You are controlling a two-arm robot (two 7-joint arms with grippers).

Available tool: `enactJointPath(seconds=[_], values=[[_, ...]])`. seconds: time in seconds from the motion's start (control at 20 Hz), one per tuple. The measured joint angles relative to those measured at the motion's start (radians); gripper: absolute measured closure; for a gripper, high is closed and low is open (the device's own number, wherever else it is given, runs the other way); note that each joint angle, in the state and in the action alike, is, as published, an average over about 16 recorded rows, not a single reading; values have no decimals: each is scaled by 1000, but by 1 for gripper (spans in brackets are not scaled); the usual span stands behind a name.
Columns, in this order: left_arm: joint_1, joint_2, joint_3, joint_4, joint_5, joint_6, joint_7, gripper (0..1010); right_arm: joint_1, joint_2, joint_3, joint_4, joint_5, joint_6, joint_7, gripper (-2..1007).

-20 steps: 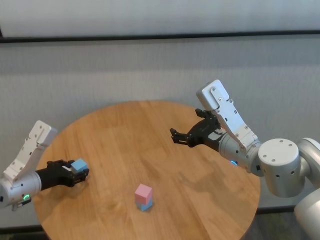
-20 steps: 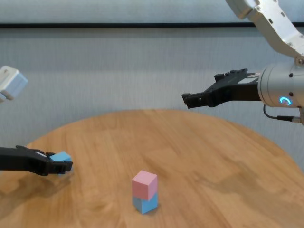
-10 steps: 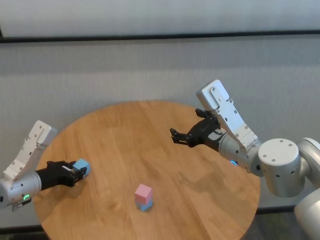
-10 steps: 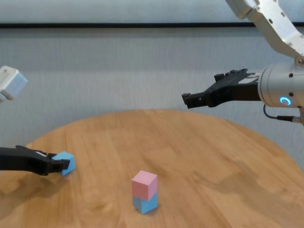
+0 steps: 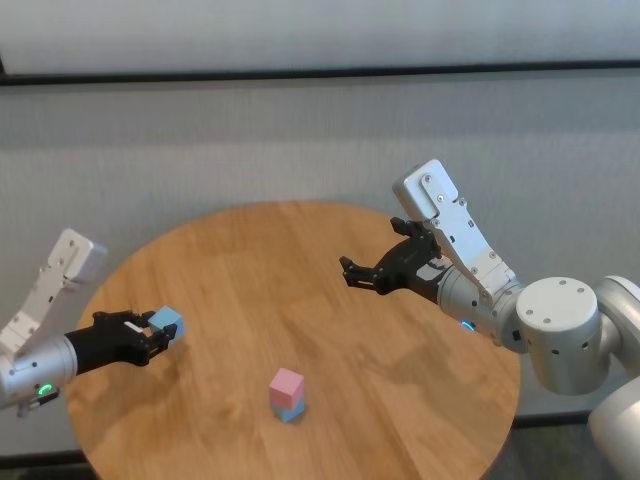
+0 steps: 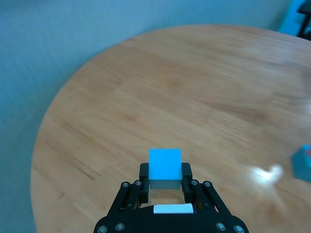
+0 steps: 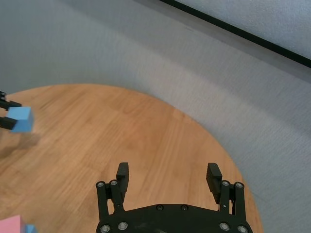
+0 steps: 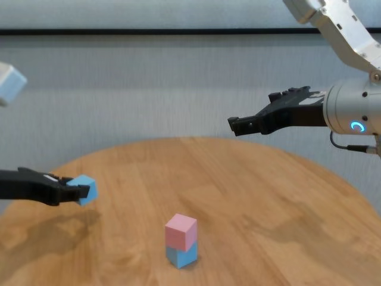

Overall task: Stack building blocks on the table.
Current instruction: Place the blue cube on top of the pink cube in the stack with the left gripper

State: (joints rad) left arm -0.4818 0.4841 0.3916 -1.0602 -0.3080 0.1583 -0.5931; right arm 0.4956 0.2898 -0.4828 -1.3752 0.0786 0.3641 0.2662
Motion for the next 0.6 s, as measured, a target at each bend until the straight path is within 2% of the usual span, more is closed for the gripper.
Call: enactJointPath(seconds=[0.35,0.6], values=[[83,89,-21,-221,-63,73,-61,619,0,0,0,0,0,0,0,1],[115,137,-7,-351,-111,122,-129,619,0,0,0,0,0,0,0,1]])
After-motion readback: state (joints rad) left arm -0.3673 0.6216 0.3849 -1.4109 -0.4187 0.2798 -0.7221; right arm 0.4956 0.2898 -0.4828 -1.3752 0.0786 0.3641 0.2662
